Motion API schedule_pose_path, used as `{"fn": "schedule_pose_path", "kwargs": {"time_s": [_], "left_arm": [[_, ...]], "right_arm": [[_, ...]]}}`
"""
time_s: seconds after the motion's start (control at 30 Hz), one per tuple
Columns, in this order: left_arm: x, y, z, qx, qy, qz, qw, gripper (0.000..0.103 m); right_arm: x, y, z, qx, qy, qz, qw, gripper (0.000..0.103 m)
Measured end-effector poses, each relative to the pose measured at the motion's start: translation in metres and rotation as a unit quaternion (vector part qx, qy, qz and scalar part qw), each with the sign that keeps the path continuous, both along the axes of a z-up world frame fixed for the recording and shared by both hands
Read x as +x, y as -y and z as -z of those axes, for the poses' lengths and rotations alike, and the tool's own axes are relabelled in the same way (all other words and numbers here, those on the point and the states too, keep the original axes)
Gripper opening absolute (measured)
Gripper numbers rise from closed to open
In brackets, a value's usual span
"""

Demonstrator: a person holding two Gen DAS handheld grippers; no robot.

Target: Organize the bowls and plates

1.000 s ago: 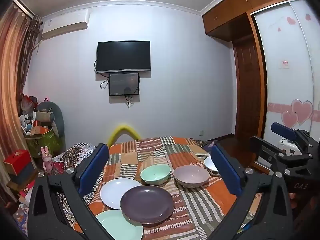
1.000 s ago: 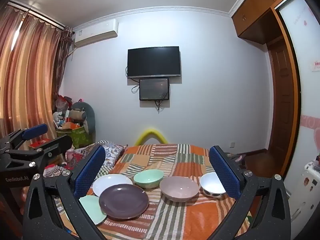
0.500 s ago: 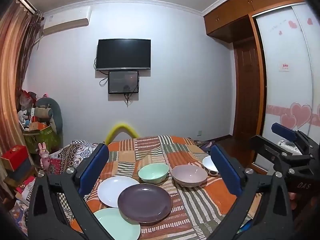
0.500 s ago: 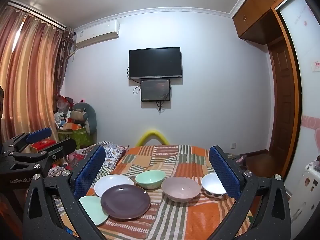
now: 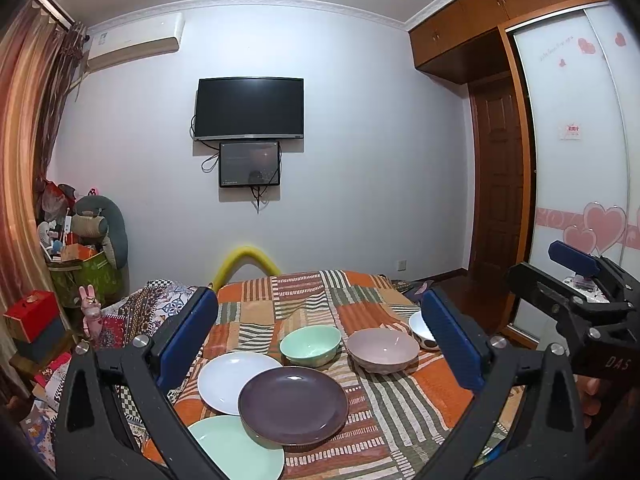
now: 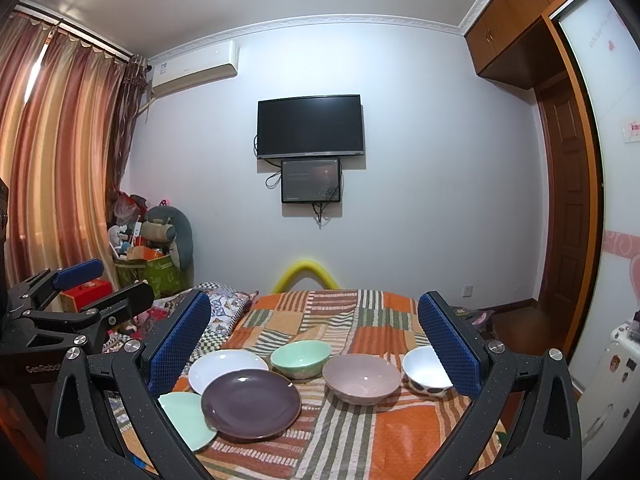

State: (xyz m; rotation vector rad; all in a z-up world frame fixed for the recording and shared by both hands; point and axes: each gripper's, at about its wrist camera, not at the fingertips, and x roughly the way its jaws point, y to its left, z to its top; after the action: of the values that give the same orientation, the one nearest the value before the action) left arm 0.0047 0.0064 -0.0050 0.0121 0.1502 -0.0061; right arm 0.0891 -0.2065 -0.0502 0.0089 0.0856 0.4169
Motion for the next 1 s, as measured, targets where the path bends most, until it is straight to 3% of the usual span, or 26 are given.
{"fn": "schedule_pose_path", "kwargs": {"time_s": [1.0], "left_arm": [[-0.0011,0.0084,0.0034,0.002,0.005,-0.001,1.0,0.103]], "right_arm": [[-0.0019,-0.0002,-0.001,0.004,0.003,-0.004,1.0,0.103]]}}
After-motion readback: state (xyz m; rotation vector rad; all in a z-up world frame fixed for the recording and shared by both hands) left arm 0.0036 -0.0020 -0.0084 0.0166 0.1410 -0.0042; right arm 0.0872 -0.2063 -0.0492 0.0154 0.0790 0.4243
